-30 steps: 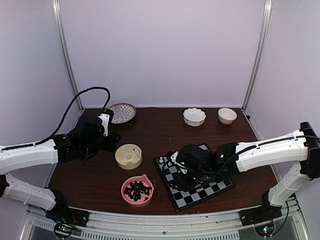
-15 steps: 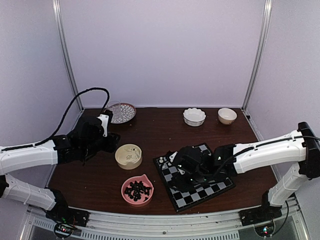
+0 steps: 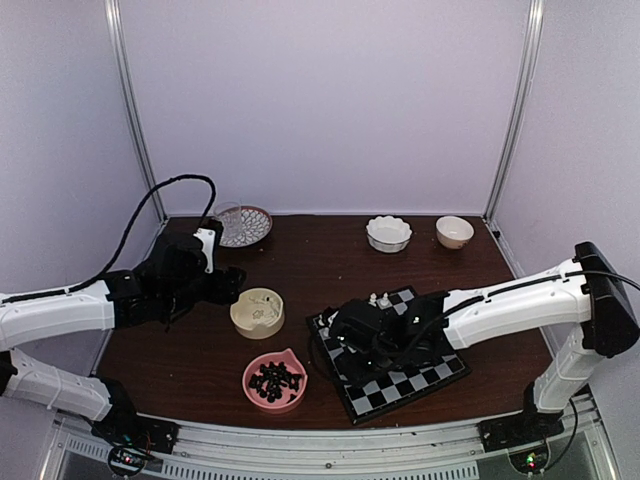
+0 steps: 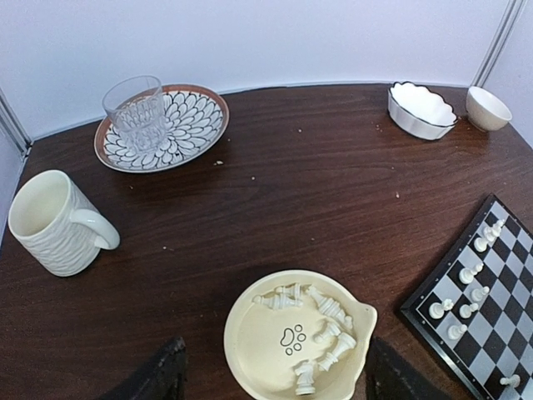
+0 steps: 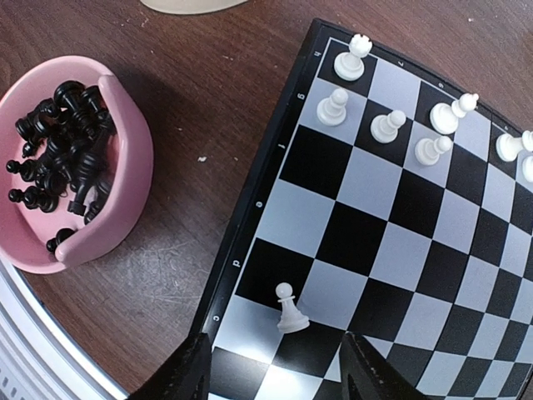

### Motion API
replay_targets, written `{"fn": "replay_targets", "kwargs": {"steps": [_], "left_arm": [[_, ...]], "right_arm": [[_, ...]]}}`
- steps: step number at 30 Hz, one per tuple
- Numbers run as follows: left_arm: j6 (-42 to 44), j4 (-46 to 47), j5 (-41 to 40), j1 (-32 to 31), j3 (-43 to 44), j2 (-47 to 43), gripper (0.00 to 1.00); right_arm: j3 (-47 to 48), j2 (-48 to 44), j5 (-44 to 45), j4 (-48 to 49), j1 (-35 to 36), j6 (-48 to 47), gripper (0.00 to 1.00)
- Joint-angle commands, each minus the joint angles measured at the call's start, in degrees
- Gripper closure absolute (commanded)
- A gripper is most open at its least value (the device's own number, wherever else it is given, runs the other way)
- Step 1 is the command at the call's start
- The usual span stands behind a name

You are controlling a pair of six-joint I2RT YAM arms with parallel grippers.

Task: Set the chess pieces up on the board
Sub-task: Pick up the pawn from the chessboard.

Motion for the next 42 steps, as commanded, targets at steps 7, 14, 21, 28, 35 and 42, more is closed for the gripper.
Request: {"fn": "replay_targets", "kwargs": {"steps": [7, 14, 21, 28, 35, 42], "left_arm": [[-1.4, 1.7, 0.6, 0.2, -1.3, -1.3, 0.03], [-0.9, 2.0, 2.8, 0.2, -1.3, -1.3, 0.02], [-0.9, 2.4, 3.0, 0.2, -1.5, -1.5, 0.02], [-0.8, 2.4, 3.2, 0.2, -1.5, -1.3, 0.02], [-0.8, 2.4, 3.3, 0.2, -1.4, -1.4, 0.02], [-0.8, 2.3, 3.6, 0.3, -1.4, -1.3, 0.03]], "right_arm": [[3.0, 0.5, 0.4, -3.2, -0.9, -6.5, 0.45], [4.3, 2.0, -2.6, -4.5, -1.6, -9.4, 0.46], [6.2, 4.5, -4.3, -6.1, -2.3, -11.4, 0.47], [9.1, 8.3, -6.9, -8.1, -2.9, -13.2, 0.48], [9.3, 9.6, -6.1, -7.5, -4.5, -11.6, 0.53], [9.0, 10.3, -7.2, -7.4, -4.8, -11.5, 0.57]]}}
